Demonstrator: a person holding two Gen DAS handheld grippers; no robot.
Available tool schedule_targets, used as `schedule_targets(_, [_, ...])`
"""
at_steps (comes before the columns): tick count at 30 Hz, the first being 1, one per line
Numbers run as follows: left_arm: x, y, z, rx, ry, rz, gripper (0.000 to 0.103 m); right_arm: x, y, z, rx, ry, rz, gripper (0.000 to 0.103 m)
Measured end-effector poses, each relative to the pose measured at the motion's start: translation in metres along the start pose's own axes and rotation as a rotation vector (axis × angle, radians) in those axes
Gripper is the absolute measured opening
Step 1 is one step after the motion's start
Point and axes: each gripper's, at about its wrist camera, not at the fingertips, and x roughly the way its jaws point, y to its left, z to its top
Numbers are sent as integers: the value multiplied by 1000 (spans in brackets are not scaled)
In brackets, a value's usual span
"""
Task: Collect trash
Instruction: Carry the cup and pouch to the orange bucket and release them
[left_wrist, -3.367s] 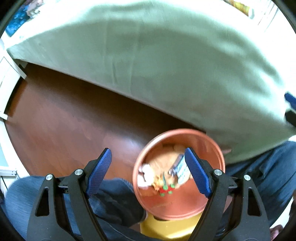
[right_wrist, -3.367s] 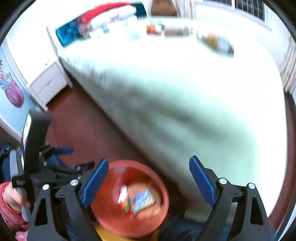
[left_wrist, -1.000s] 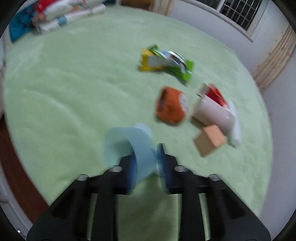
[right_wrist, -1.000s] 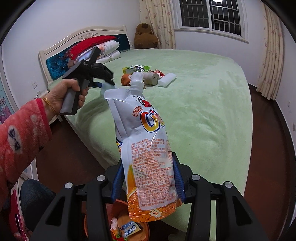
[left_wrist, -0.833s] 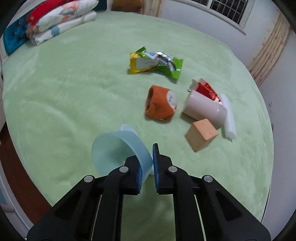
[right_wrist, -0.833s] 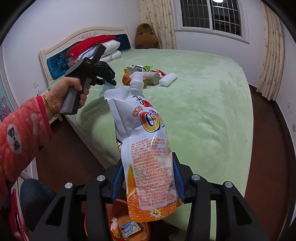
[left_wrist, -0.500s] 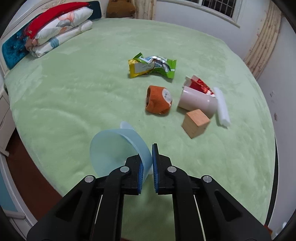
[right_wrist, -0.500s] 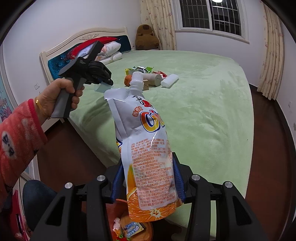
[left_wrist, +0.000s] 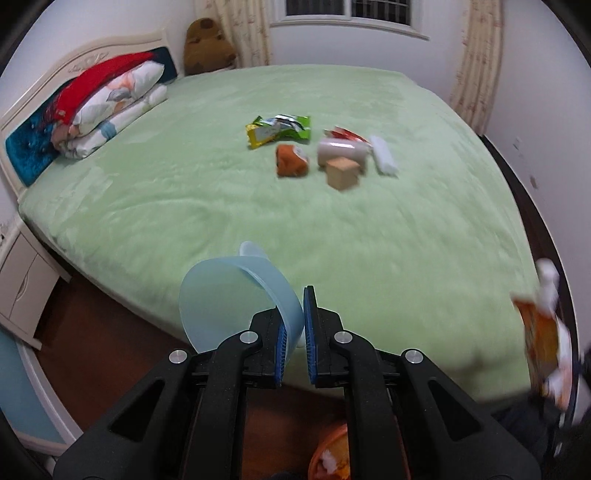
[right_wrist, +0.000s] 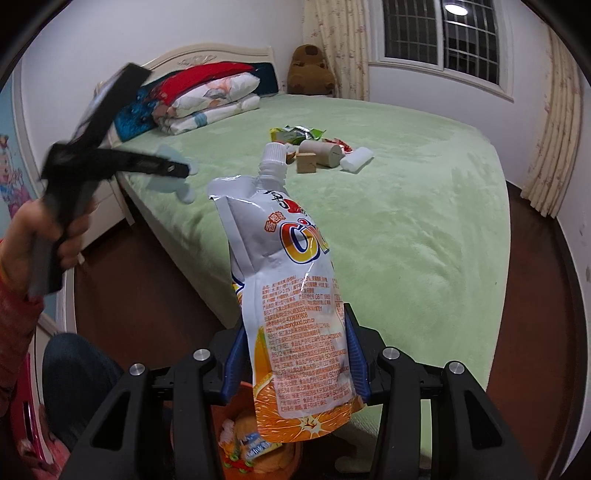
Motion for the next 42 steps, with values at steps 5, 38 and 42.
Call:
schedule_targets(5, [-22, -14, -52, 28, 25, -91, 8, -5, 7, -6, -33, 17, 10, 46])
schedule_targets(38, [165, -61, -292, -186, 794, -168, 8, 177, 52, -176, 96, 780, 205, 47])
schedule_targets(42, [172, -64, -297, -191, 822, -164, 8, 182, 55, -181, 99, 795, 188, 49])
